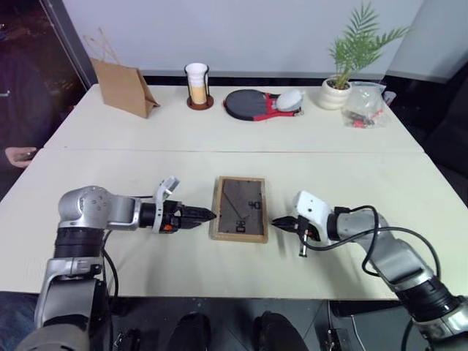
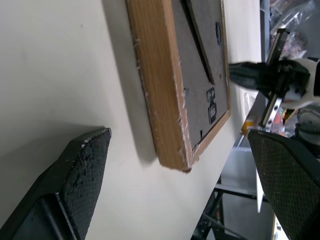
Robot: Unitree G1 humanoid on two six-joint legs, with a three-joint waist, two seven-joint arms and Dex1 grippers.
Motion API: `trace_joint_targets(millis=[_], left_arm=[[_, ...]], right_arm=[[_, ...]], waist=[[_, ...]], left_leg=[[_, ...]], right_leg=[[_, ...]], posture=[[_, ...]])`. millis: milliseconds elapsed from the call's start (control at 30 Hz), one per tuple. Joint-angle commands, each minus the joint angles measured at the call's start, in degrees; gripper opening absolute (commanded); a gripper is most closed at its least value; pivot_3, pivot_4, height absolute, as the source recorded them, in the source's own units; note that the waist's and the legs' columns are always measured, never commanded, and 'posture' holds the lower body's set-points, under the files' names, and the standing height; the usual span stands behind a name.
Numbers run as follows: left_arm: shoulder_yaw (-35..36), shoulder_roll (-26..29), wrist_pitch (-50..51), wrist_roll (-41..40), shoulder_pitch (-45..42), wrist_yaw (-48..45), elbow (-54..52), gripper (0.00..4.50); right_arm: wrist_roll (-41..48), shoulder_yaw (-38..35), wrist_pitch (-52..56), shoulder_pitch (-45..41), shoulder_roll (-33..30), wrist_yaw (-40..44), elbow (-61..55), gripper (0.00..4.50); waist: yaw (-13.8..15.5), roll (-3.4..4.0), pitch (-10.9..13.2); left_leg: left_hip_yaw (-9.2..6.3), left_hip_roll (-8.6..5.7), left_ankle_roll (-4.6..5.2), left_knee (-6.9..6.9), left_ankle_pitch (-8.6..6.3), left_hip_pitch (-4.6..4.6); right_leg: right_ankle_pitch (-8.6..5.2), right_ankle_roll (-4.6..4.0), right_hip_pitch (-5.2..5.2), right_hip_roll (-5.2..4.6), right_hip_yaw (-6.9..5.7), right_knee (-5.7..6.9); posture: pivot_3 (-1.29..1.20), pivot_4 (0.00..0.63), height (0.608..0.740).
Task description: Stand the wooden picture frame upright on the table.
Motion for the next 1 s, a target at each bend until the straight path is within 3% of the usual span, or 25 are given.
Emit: trace_joint_targets(millis=[33, 667, 767, 933, 1000], left_arm=[[-0.4, -1.4, 0.4, -1.2, -0.9, 3.3, 1.1, 4.50], [-0.8, -3.2, 0.4, -7.2, 2.3, 8.4, -0.2, 4.50], [-0.1, -3.5, 0.4, -7.1, 2.6, 8.5, 0.0, 3.64], [2.3, -5.6, 0.4, -8.8, 3.5, 8.4, 0.2, 1.27], [2.9, -6.2, 0.4, -9.3, 4.1, 8.6, 0.0, 1.02]], right_arm=[[-1.2, 1.2, -0.5, -2.5, 1.2, 0.8, 1.0, 0.02], [-3.9, 4.0, -0.5, -7.4, 6.2, 2.3, 3.9, 0.02], [-4.2, 3.9, -0.8, -7.2, 6.0, 2.5, 4.3, 0.00], [-3.9, 3.5, -0.2, -7.5, 6.1, 3.0, 3.6, 0.00], [-3.8, 3.4, 0.4, -7.6, 6.2, 3.2, 2.6, 0.00]], waist=[[0.1, -0.02, 0.0], [0.0, -0.02, 0.0], [-0.1, -0.02, 0.0], [0.1, -0.05, -0.1], [0.0, -0.05, -0.1]], left_leg=[[-0.01, -0.03, 0.00, 0.01, 0.00, 0.01], [-0.04, -0.03, -0.01, 0.02, 0.00, 0.03], [-0.04, -0.03, -0.01, 0.01, 0.00, 0.03], [-0.05, -0.02, -0.01, 0.01, 0.00, 0.02], [-0.08, -0.04, -0.02, 0.02, 0.01, 0.03]], right_leg=[[0.00, 0.01, 0.03, -0.03, -0.01, 0.00], [0.01, 0.01, 0.06, -0.06, -0.01, 0.00], [0.01, 0.01, 0.06, -0.06, -0.01, 0.00], [0.01, 0.01, 0.05, -0.06, -0.02, 0.00], [0.01, 0.01, 0.10, -0.09, -0.06, -0.02]], posture=[[0.00, 0.150, 0.740], [0.00, 0.150, 0.740], [0.00, 0.150, 0.740], [0.00, 0.150, 0.740], [0.00, 0.150, 0.740]])
